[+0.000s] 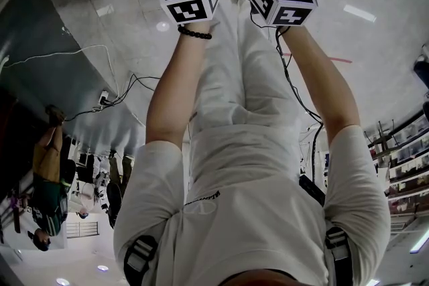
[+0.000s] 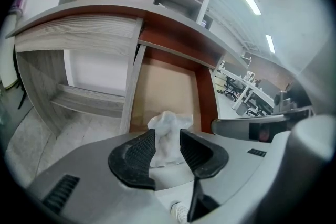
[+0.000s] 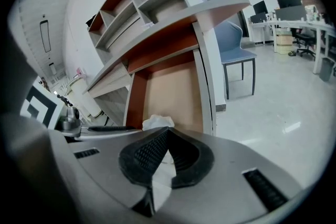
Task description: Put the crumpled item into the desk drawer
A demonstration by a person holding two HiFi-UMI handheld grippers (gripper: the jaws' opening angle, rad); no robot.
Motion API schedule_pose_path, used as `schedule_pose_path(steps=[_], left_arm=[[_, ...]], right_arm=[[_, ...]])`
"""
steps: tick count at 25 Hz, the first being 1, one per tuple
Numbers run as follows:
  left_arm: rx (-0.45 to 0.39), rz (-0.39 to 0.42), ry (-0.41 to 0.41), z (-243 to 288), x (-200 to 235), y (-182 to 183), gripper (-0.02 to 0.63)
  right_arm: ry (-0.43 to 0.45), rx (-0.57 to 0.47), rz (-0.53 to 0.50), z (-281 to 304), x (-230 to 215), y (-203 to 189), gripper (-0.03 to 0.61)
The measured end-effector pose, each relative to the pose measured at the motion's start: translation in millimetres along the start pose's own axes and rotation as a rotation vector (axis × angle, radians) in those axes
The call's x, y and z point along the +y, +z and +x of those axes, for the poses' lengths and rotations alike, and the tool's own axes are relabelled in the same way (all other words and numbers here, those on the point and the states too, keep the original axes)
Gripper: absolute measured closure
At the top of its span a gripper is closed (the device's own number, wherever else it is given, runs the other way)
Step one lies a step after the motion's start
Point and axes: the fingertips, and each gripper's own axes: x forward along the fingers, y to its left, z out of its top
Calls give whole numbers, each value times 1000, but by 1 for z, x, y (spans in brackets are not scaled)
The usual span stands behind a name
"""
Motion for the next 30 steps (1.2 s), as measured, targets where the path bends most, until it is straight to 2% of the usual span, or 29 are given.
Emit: schedule_pose_path(steps=[5, 9, 12, 18, 30], left_arm=[[0, -1, -14, -1, -5, 4, 474], [-8, 0, 4, -1, 1, -1, 542], [-8, -2, 6, -1, -1, 0, 551], [-6, 8, 21, -5, 0, -1, 609], [-21, 25, 25, -9, -5, 8, 612]], right_arm=[[1, -5, -5, -5, 0, 5, 580], [1, -11, -3, -2, 1, -1, 580], [1, -16, -3, -4, 1, 3, 580], [4, -13, -7, -8, 2, 1, 580], [-6, -24, -3, -15, -2, 8, 580]])
